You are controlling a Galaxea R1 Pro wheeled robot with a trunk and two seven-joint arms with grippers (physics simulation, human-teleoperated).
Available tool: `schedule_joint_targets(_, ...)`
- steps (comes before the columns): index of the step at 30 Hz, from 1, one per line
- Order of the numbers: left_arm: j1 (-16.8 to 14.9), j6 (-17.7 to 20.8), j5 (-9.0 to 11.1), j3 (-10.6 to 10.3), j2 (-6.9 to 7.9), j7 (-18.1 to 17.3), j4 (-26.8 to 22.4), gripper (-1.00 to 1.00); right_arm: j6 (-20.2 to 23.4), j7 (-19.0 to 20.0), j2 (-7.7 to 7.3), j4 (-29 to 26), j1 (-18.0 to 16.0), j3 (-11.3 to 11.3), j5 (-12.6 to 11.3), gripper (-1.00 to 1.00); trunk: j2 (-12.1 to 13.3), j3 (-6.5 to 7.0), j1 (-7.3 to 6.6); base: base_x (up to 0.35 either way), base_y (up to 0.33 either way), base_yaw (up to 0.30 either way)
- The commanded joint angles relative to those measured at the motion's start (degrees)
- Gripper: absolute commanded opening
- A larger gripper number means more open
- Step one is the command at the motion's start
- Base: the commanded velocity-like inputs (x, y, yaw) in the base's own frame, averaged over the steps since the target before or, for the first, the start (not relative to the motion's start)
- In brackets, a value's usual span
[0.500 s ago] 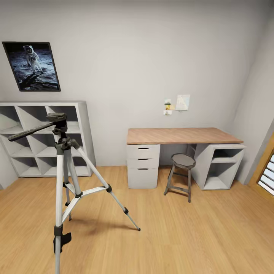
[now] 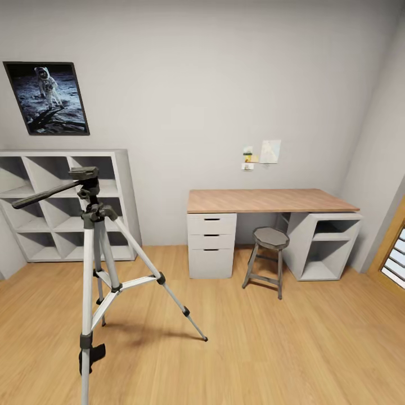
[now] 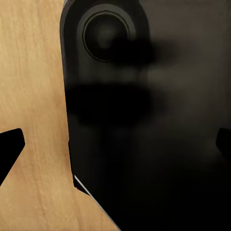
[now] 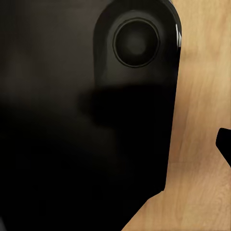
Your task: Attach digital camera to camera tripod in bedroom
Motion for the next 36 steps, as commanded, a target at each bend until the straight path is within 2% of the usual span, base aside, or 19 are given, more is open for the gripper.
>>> schedule_joint_targets(1,-0.01,0.0,0.0,0.01,0.0,-0.01,0.0,1.0,0.03,0.0,0.0,-0.02,-0.01,0.01,0.01,1.0,-0.02,-0.04,0.0,0.0,0.0,0.0)
schedule_joint_targets(28,-0.01,0.0,0.05,0.01,-0.01,0.01,0.0,1.0,-0.02,-0.01,0.01,-0.02,-0.01,-0.02,0.0,1.0,-0.02,-0.04,0.0,0.0,0.0,0.0)
schedule_joint_targets(36,1.05,0.0,-0.21,-0.16,1.95,-0.01,0.0,1.0,-0.25,-0.05,1.12,-1.54,-2.3,-0.05,-0.08,1.0,-0.02,-0.04,0.0,0.0,0.0,0.0)
